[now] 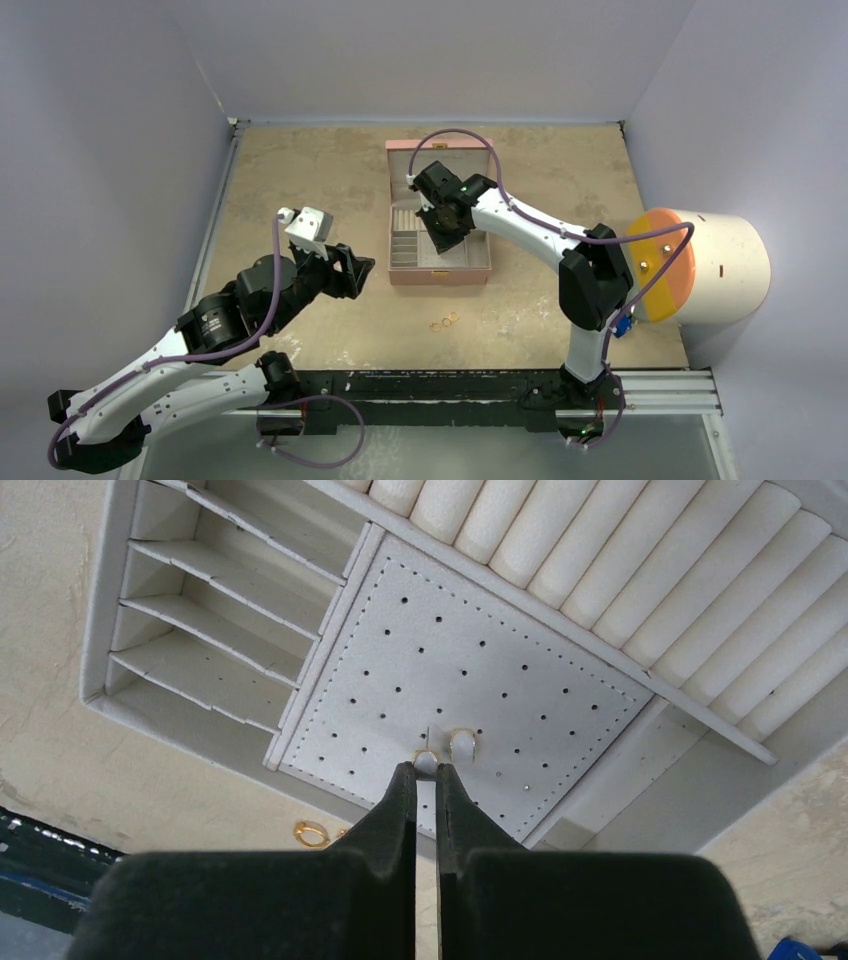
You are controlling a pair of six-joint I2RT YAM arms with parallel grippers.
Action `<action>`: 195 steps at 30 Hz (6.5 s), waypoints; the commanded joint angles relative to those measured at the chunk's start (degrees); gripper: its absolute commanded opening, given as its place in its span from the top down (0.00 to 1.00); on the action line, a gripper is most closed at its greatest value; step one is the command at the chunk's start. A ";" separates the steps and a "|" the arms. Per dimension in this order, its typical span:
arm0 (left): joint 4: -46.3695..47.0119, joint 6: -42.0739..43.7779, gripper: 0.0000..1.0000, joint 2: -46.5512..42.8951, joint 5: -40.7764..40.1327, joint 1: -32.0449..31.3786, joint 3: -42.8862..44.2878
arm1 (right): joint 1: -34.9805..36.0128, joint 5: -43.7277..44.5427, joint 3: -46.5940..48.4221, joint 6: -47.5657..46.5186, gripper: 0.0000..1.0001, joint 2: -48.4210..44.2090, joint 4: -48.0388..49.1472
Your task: Organize the mixed jewelry
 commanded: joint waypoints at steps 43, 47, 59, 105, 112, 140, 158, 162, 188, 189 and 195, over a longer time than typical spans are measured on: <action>1.27 0.43 0.37 -0.38 0.28 -0.32 0.02 | 0.56 -1.75 -0.97 1.18 0.98 0.26 0.26; 1.29 0.44 0.36 -0.39 0.27 -0.32 -0.03 | 0.53 -1.51 -1.19 1.18 0.91 0.68 0.74; 1.29 0.52 0.36 -0.47 0.10 -0.32 0.02 | 0.53 -0.75 -0.19 2.00 0.88 1.42 2.58; 1.29 0.34 0.36 -0.72 0.01 -0.32 0.01 | 0.51 3.00 0.92 5.05 0.95 -1.12 9.57; 1.28 0.39 0.36 -0.49 0.09 -0.32 0.02 | 0.54 2.36 -0.58 4.95 1.00 -1.95 9.23; 1.38 0.46 0.36 0.37 0.01 -0.31 -0.09 | 0.50 2.88 -21.57 11.39 1.00 -15.98 30.08; 1.37 0.34 0.36 1.04 -0.08 -0.32 0.01 | 0.56 5.01 -27.56 13.06 1.00 -19.33 33.52; 1.32 0.25 0.36 1.10 -0.08 -0.33 -0.07 | 0.51 5.37 -28.42 13.48 1.00 -19.83 34.59; 1.32 0.17 0.36 1.10 -0.08 -0.32 -0.07 | 0.54 5.14 -28.96 14.01 1.00 -17.91 34.56; 1.32 0.17 0.36 1.09 -0.07 -0.32 -0.07 | 0.53 5.11 -29.02 13.99 1.00 -17.85 34.67; 1.34 0.17 0.36 1.18 -0.08 -0.32 -0.07 | 0.48 4.85 -29.29 14.06 1.00 -17.30 34.76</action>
